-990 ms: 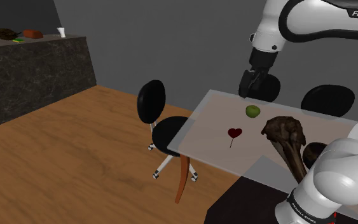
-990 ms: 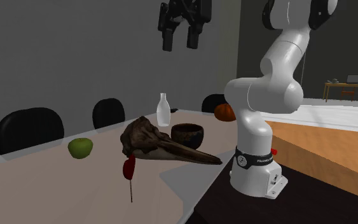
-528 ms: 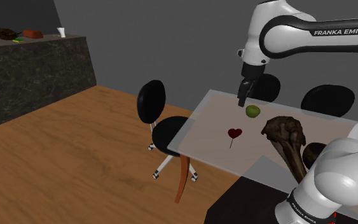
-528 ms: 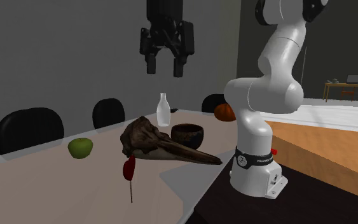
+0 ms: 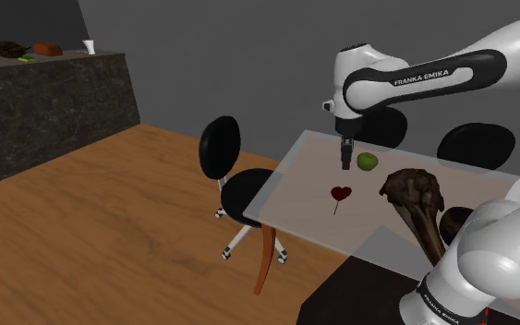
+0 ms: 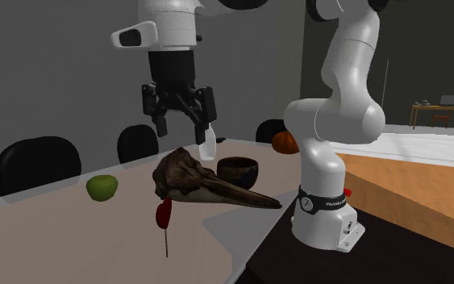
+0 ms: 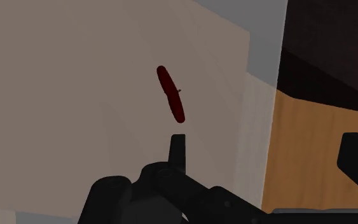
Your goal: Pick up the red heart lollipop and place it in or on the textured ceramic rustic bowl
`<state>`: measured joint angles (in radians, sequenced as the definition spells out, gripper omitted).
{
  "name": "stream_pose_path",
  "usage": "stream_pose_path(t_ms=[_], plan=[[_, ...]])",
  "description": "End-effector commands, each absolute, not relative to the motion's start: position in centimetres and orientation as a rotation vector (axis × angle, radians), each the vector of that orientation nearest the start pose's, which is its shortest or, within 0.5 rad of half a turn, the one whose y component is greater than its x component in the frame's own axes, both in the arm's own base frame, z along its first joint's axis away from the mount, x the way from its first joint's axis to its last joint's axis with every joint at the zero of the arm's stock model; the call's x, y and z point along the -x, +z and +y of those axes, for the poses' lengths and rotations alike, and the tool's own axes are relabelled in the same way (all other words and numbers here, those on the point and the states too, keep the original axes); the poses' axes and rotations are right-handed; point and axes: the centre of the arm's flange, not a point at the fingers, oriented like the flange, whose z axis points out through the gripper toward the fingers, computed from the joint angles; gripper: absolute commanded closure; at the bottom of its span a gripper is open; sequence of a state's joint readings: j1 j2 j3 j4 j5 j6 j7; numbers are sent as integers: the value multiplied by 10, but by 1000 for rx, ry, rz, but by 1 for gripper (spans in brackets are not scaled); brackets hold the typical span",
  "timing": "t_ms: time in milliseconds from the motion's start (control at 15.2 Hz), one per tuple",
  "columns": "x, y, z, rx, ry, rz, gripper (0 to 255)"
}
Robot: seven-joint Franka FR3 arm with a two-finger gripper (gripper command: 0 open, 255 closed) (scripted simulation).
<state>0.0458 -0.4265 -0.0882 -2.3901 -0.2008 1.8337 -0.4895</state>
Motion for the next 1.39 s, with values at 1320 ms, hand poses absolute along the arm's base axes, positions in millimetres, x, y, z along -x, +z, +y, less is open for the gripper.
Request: stream_pose_path(t_ms=[1320], plan=[[-452,311,-75,2928,561,-1403,0]])
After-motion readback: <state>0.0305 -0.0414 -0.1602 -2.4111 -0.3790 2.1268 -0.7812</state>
